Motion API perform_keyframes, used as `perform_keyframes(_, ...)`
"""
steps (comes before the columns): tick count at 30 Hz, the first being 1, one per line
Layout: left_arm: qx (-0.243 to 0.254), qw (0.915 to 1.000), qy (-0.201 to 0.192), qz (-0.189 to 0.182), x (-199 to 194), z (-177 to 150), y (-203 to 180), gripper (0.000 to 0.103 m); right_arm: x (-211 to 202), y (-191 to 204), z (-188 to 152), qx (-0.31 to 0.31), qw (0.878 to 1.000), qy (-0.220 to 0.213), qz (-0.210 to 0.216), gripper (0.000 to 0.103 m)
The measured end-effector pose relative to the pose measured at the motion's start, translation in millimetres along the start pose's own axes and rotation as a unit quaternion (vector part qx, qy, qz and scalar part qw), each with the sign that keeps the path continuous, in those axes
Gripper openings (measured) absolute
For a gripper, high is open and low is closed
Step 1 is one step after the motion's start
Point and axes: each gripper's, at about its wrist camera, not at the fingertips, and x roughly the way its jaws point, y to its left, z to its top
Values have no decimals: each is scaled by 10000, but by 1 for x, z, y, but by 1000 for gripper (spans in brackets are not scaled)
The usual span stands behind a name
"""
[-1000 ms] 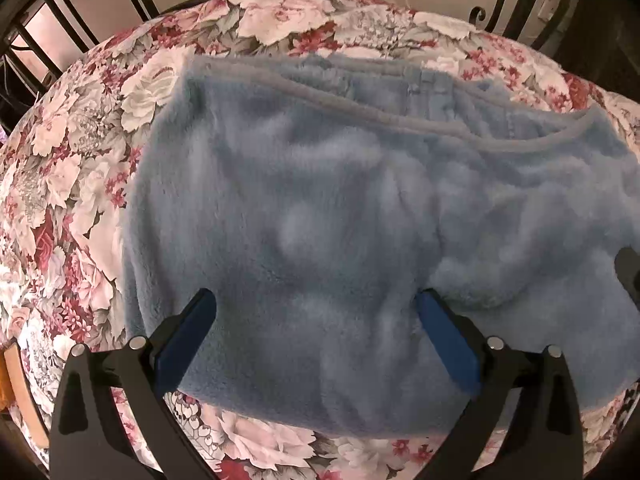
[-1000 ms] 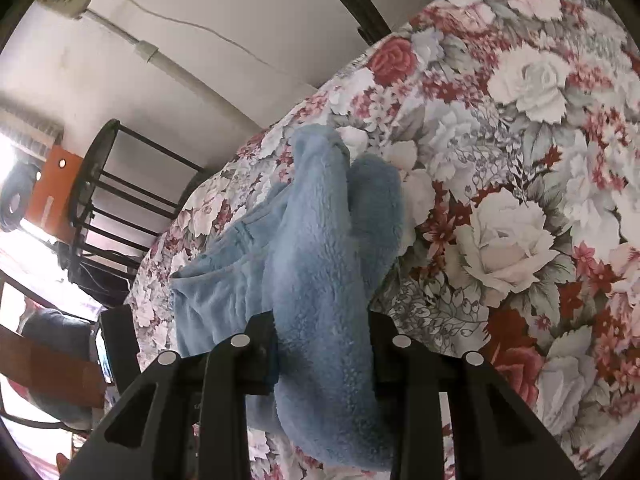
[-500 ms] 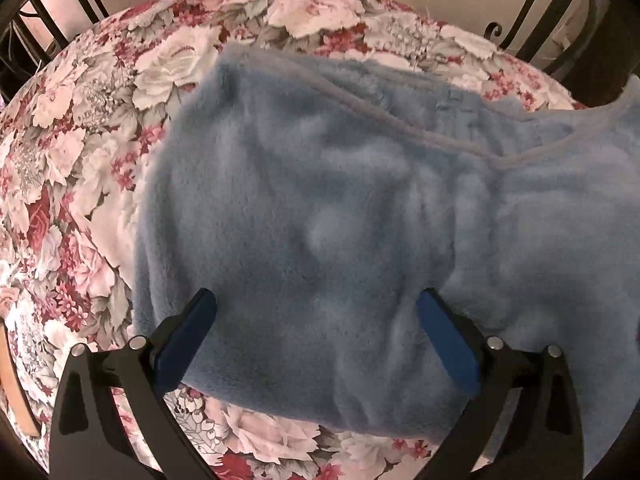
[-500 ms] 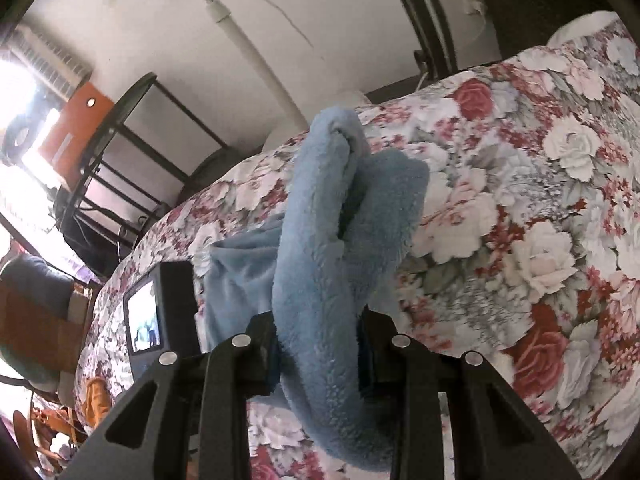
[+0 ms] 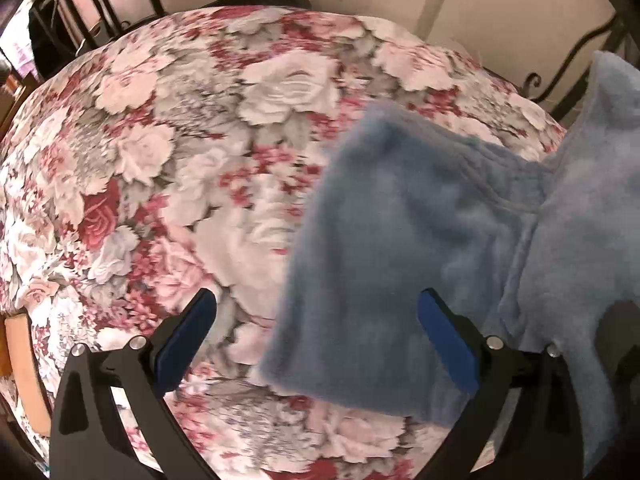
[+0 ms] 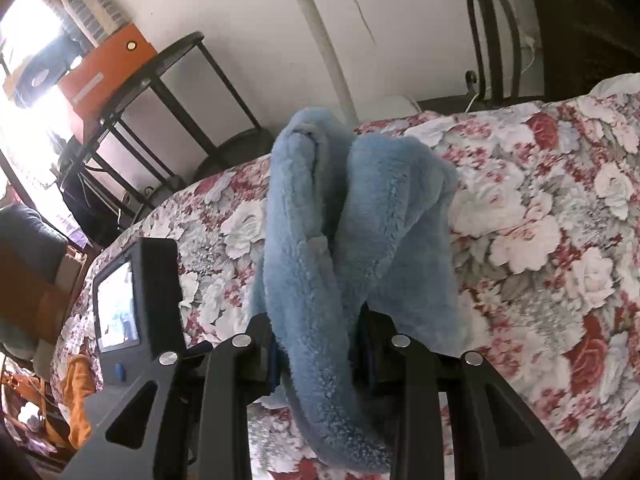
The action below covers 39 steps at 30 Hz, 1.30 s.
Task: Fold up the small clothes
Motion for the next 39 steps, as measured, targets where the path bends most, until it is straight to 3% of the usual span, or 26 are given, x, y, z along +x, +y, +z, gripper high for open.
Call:
perform_keyframes(10, -254, 9994, 100, 234, 13, 5, 51, 98, 52, 32, -14, -163, 9993, 326, -17, 32)
perform_keyframes(11, -327, 9989, 120, 328, 13, 6, 60, 98, 57, 33, -16, -184, 9991, 388, 3, 38)
perform_keyframes(12, -429, 9983, 143, 369, 14, 7, 69, 98, 63, 34, -18, -186, 9987, 465, 84, 50)
perform_keyframes(14, -630, 9973, 210, 329, 16, 9, 84, 98, 76, 36, -23, -143, 9966, 702, 419, 62)
perform_keyframes(19, -911, 9953, 231, 222, 10, 11, 108, 98, 76, 42, -23, -215, 9953, 731, 603, 65)
perform_keyframes(23, -900, 9959, 75, 38, -7, 12, 107, 98, 57, 22, -12, 515, 9856, 680, 1460, 65)
perform_keyframes(26, -785, 9968, -85, -82, -22, 12, 99, 98, 41, 8, -6, 819, 9786, 590, 1792, 58)
perform_keyframes(28, -646, 9976, -203, -113, -31, 12, 90, 98, 29, -4, -4, 954, 9794, 395, 1735, 40)
perform_keyframes(29, -583, 9979, -237, -133, -34, 13, 85, 98, 21, -12, -2, 1023, 9819, 280, 1570, 25)
perform_keyframes(30, -493, 9982, -288, -189, -38, 12, 78, 98, 18, -18, 0, 1050, 9841, 226, 1416, 16)
perform_keyframes(36, 498, 9947, -420, -802, -61, -4, 20, 98, 9, -35, -6, 827, 9933, 335, 729, 10)
perform_keyframes(39, 999, 9925, -342, -623, -52, -20, -7, 98, 8, -38, -8, 716, 9954, 328, 538, 10)
